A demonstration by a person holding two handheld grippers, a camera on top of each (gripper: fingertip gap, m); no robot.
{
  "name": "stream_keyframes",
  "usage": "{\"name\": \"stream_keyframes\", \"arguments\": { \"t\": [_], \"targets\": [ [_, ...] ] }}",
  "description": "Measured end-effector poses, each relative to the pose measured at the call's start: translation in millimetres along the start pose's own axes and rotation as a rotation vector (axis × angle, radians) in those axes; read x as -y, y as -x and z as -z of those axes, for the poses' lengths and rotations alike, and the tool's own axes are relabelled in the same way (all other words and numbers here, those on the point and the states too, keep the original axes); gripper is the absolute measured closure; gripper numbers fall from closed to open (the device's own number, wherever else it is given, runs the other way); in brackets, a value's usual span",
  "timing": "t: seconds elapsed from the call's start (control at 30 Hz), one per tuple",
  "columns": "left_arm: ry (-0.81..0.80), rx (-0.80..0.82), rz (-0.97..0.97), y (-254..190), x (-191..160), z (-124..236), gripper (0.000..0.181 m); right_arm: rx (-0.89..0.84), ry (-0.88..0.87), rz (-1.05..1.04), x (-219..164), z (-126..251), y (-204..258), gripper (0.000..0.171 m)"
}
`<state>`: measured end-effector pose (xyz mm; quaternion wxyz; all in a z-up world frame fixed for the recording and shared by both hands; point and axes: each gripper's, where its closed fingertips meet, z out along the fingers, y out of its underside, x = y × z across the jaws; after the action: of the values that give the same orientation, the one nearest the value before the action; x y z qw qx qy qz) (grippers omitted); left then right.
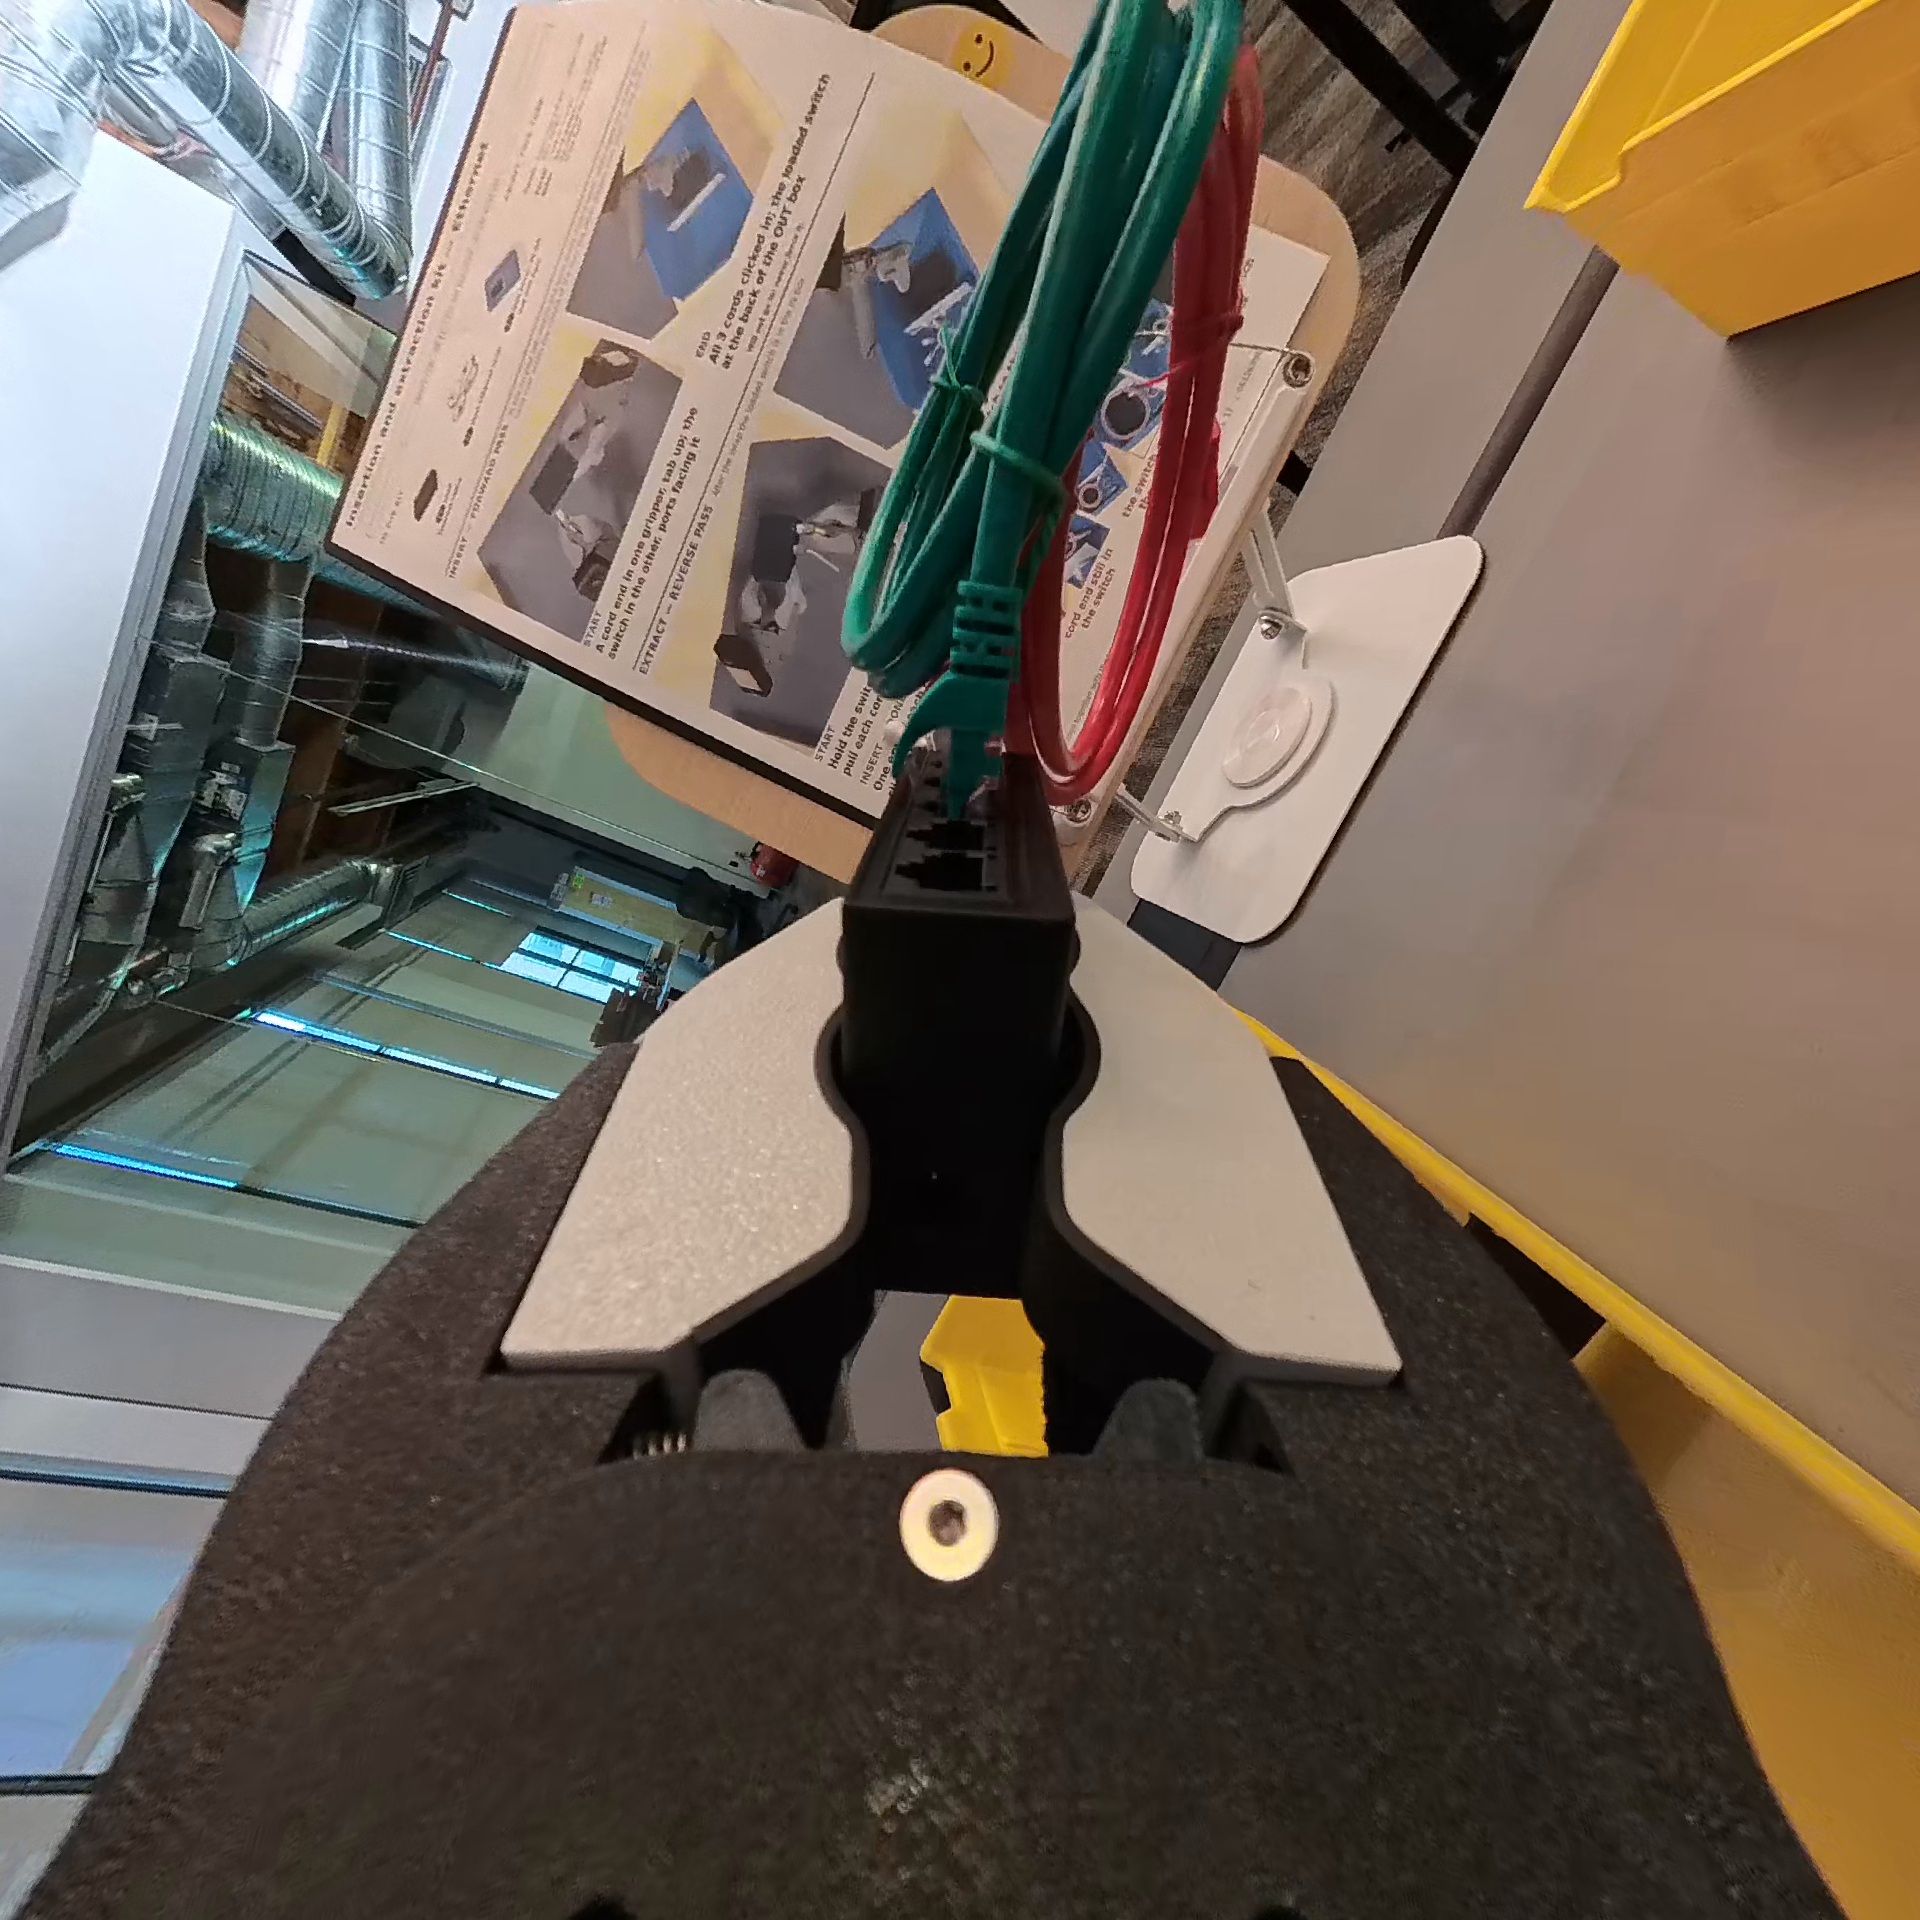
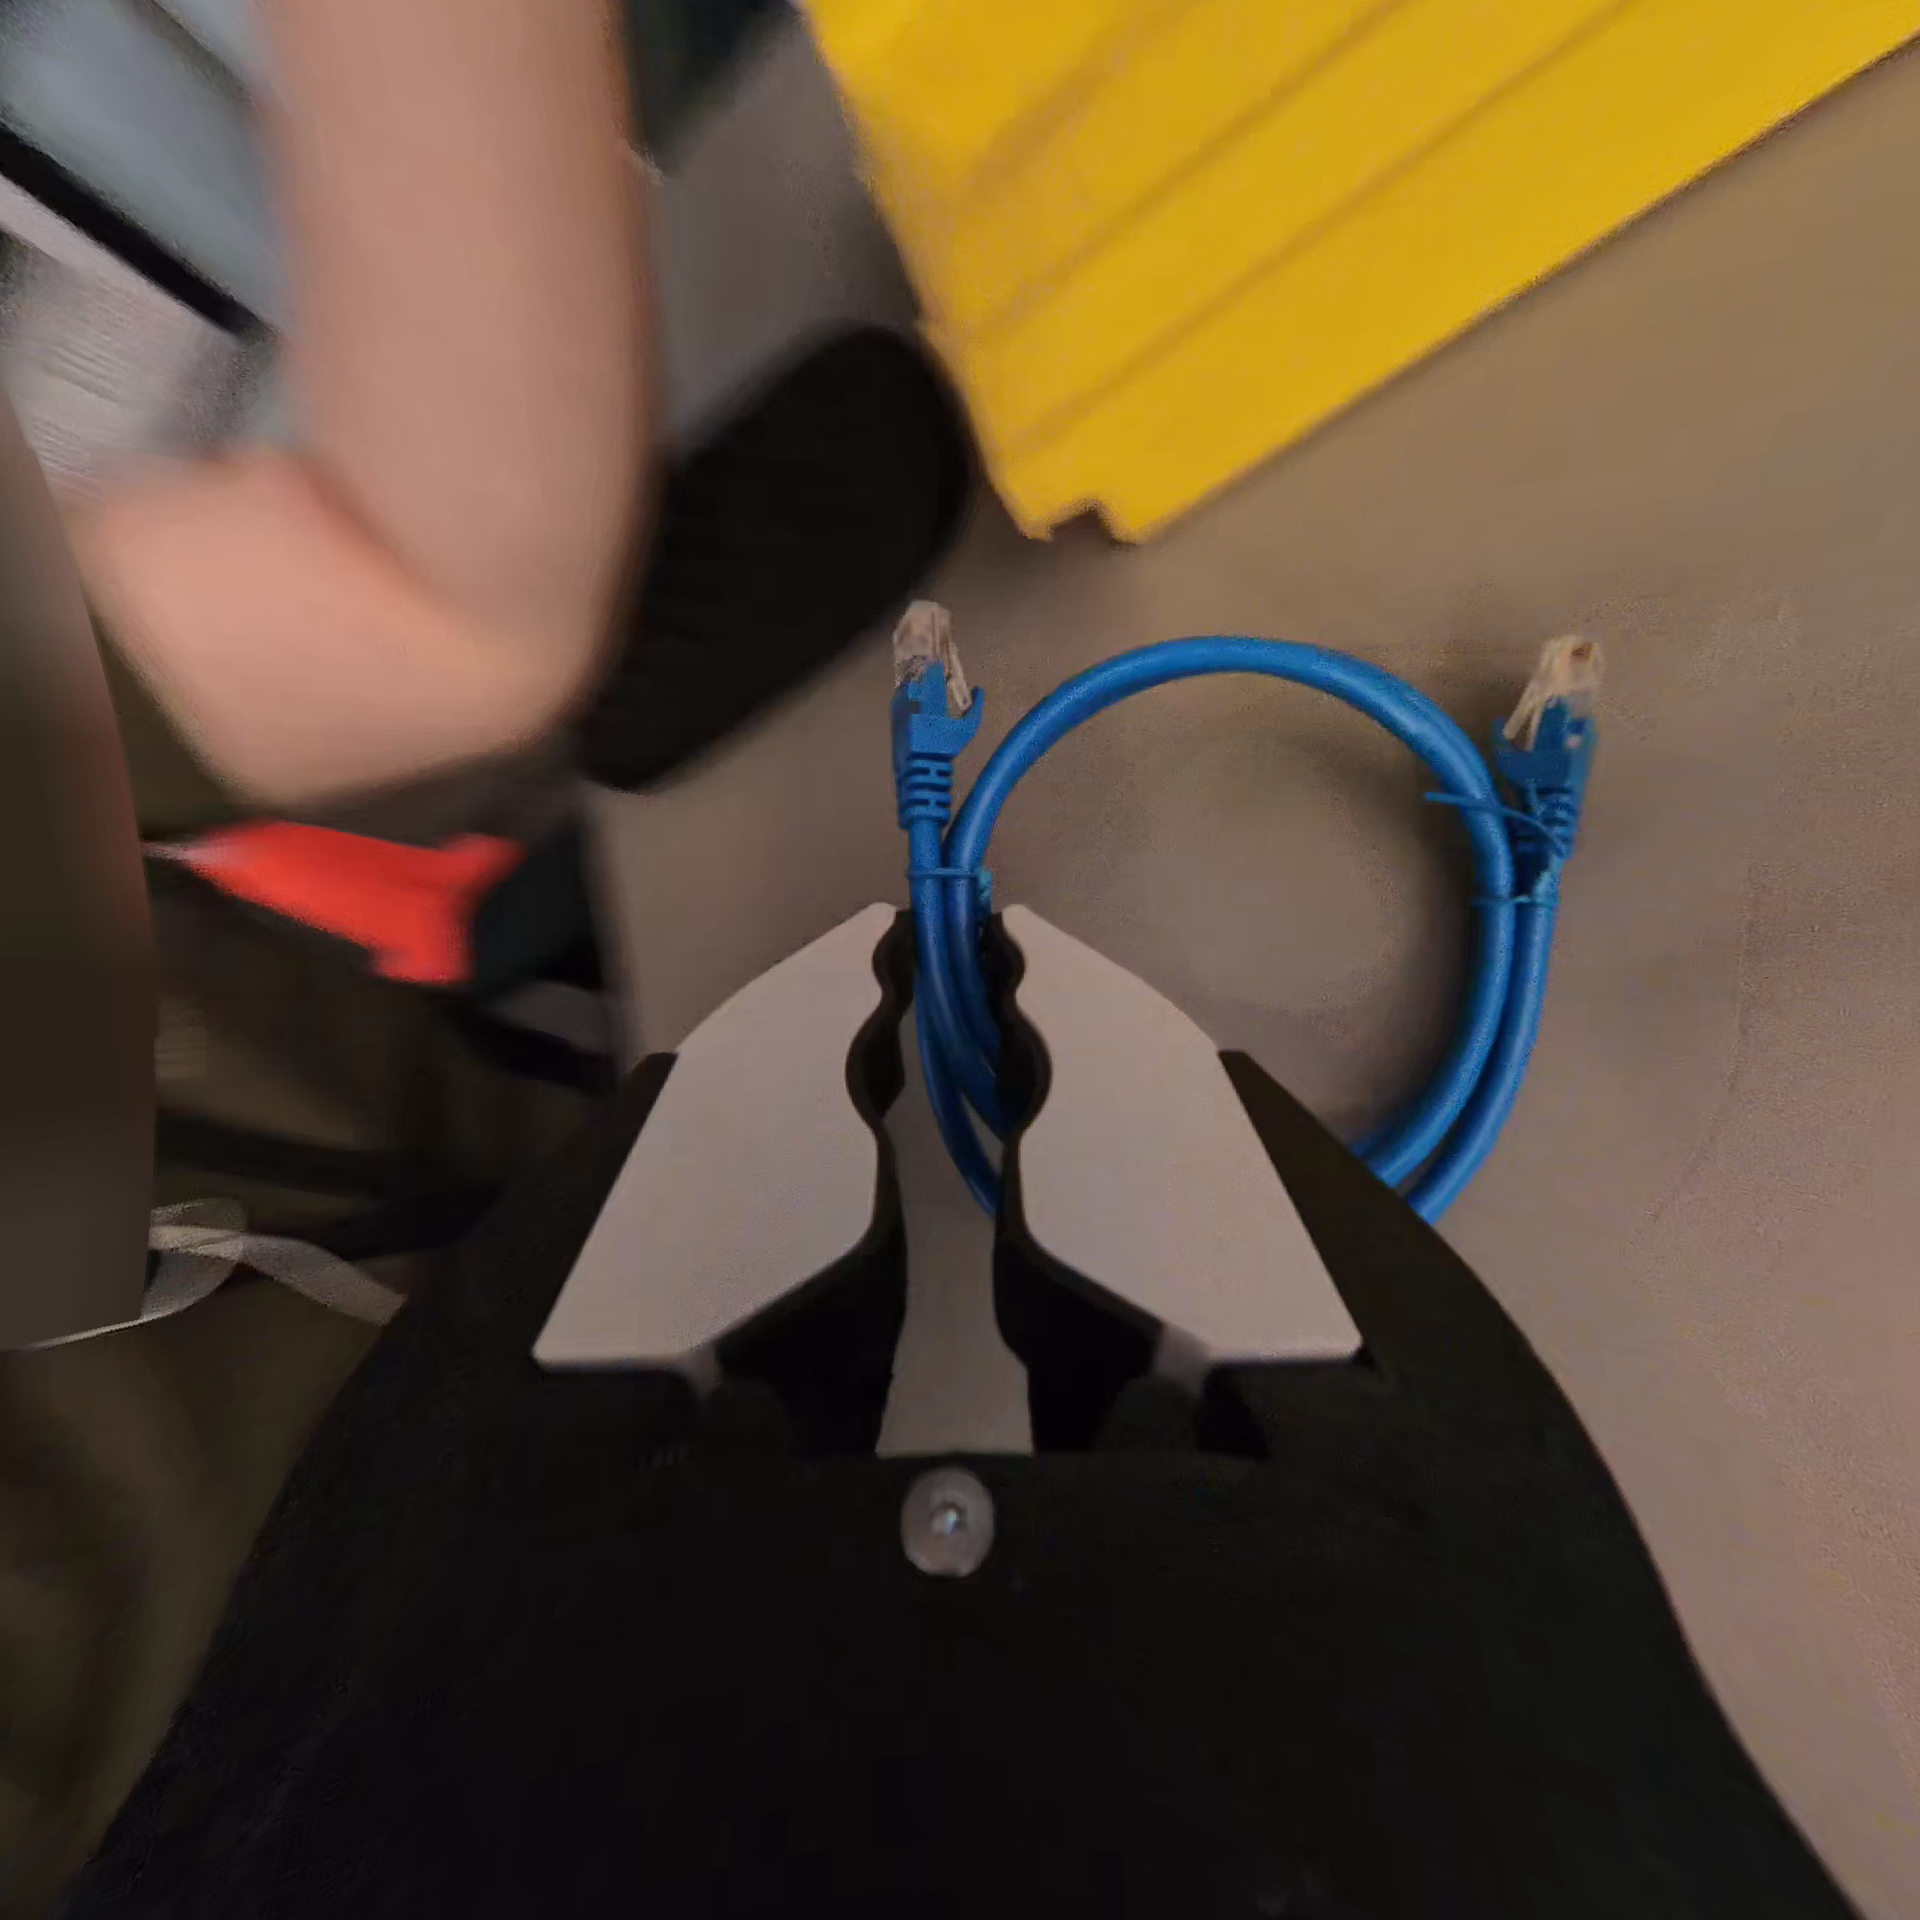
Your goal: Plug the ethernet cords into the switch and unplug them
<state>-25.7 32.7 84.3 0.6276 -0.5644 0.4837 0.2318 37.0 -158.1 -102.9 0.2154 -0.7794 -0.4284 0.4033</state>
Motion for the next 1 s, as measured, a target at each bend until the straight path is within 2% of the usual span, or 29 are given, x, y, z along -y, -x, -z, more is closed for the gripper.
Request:
{"name": "stream_keyframes", "arguments": {
  "t": [0.07, 0.13, 0.27, 0.37, 0.4, 0.53, 0.6, 0.77, 0.9, 1.0],
  "targets": [
    [0.002, -0.004, -0.001, -1, 0, 0, 0.151, 0.329, -0.038, -0.202, 12, 22, 33, 0.158],
    [0.001, -0.005, -0.004, -1, 1, 0, 0.151, 0.541, -0.097, -0.353, 25, 43, 43, 0.159],
    [-0.002, -0.008, -0.011, -3, 3, 0, 0.151, 0.626, -0.102, -0.518, 25, 55, 20, 0.159],
    [0.000, -0.010, -0.019, -5, 4, 0, 0.151, 0.870, -0.152, -0.658, 43, 74, 21, 0.159],
    [0.001, -0.010, -0.021, -5, 4, 0, 0.151, 0.903, -0.145, -0.682, 45, 74, 18, 0.159],
    [-0.001, -0.018, -0.024, -8, 5, -2, 0.151, 0.826, -0.016, -0.756, 36, 51, -1, 0.158],
    [0.003, -0.021, -0.028, -9, 5, -3, 0.151, 0.793, -0.006, -0.759, 40, 48, -12, 0.158],
    [0.003, -0.020, -0.028, -9, 5, -3, 0.151, 0.470, -0.050, -0.578, 46, 43, -56, 0.156],
    [-0.001, -0.018, -0.025, -8, 6, -2, 0.151, 0.354, -0.041, -0.459, 42, 40, -66, 0.155],
    [-0.002, -0.018, -0.027, -8, 6, -2, 0.151, 0.161, -0.011, -0.363, 30, 36, -90, 0.153]
  ]
}}
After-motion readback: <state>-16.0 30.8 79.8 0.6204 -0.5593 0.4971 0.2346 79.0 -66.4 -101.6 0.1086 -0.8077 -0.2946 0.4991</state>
